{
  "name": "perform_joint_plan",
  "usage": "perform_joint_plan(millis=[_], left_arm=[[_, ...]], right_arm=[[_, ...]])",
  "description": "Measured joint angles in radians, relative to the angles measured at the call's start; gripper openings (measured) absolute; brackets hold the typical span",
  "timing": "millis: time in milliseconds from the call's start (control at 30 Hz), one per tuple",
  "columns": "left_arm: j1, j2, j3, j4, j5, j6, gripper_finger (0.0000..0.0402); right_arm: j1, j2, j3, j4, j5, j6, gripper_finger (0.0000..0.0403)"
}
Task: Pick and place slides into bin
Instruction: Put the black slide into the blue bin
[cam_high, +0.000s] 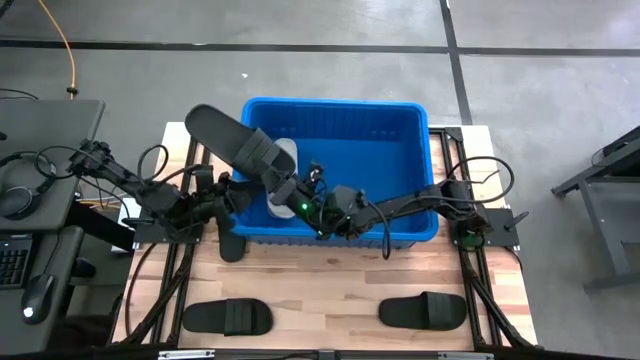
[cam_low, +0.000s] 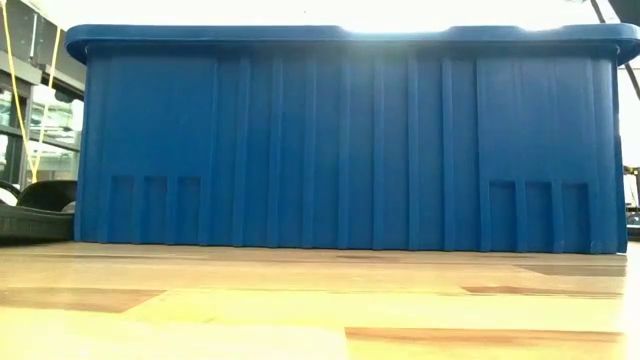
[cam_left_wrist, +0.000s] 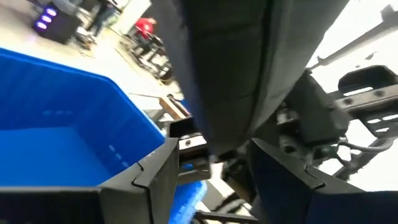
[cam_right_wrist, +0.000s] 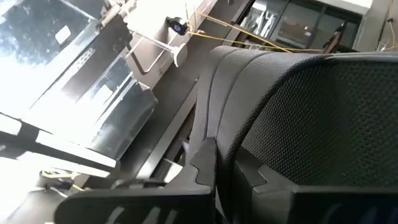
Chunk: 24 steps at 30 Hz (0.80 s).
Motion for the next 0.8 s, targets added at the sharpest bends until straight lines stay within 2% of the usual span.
perform_joint_plan(millis=[67, 233, 433, 533, 700, 800], left_arm=[[0.0, -0.004, 0.0, 0.017, 0.025, 0.007, 0.0184], [0.0, -0.005, 0.0, 0.031, -0.008, 0.039, 0.0184], [0.0, -0.006, 0.0, 0.033, 0.038, 0.039, 0.0177], [0.0, -0.009, 0.0, 0.05, 0.104, 0.04, 0.0145], [0.0, -0.012, 0.0, 0.074, 0.135, 0.079, 0.0045], [0.0, -0.024, 0.0, 0.071, 0.13, 0.081, 0.0042]], right_arm=[[0.004, 0.0, 0.0, -0.017, 0.011, -0.01, 0.0], [0.01, 0.0, 0.0, -0.033, 0.007, -0.032, 0.0], [0.017, 0.0, 0.0, -0.027, -0.01, 0.006, 0.0], [0.023, -0.002, 0.0, -0.024, -0.036, 0.036, 0.0], [0.031, -0.002, 0.0, 0.012, -0.061, 0.06, 0.0], [0.035, -0.002, 0.0, 0.005, -0.062, 0.057, 0.0]])
